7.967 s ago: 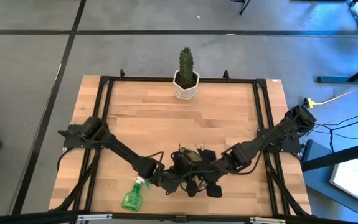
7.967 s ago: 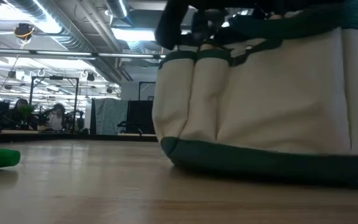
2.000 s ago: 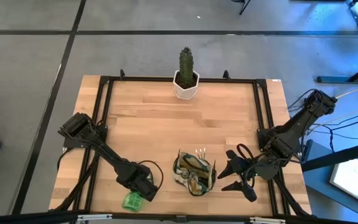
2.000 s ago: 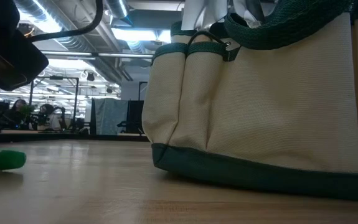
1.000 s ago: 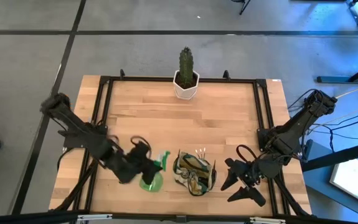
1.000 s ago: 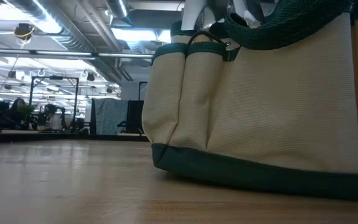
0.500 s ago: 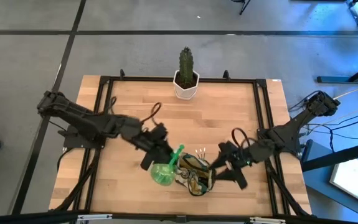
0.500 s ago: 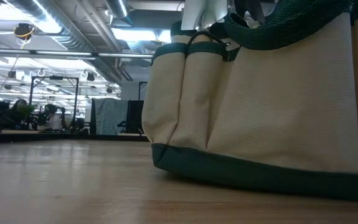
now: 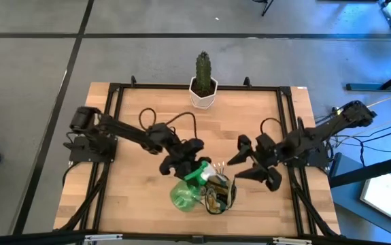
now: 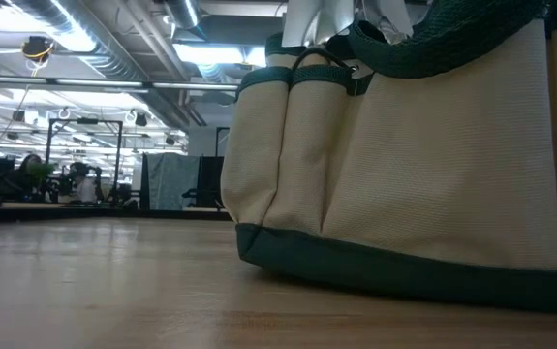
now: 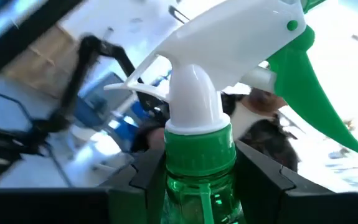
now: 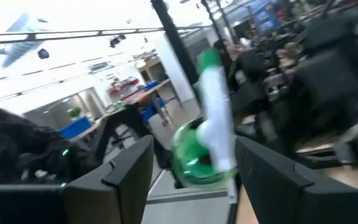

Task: Pick & Place Garden tools in Gardening bag
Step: Put the green spray bottle into the green gardening bag

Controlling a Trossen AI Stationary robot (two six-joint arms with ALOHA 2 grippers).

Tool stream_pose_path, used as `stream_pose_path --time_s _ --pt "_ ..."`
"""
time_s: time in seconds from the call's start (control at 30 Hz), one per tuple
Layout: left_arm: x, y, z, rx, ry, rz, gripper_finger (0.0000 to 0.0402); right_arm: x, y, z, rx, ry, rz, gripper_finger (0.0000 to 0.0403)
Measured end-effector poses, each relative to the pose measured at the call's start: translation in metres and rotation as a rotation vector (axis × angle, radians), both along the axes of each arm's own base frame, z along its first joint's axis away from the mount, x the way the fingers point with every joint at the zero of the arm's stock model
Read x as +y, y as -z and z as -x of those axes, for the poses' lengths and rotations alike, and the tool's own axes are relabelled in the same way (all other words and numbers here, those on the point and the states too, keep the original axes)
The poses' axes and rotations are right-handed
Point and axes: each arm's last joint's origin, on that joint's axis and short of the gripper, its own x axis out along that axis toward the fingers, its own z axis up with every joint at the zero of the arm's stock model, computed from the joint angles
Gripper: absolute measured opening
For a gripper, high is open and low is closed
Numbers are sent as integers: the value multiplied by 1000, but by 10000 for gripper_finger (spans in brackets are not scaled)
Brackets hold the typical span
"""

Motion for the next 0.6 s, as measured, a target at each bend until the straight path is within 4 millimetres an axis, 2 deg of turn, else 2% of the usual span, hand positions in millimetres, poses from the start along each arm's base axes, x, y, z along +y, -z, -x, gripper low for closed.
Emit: stream_pose_path --time_s 0.1,0.2,0.43,0.6 --pt "-1 13 -7 24 50 58 145 -10 -3 2 5 5 -2 228" --pt "-1 19 -11 16 67 90 145 -17 -6 -1 13 -86 -20 228" --pt "9 16 -13 -8 43 99 145 -22 -16 -14 63 -102 17 228" --pt "9 14 -12 -12 44 99 145 -19 -15 -32 104 -117 34 228"
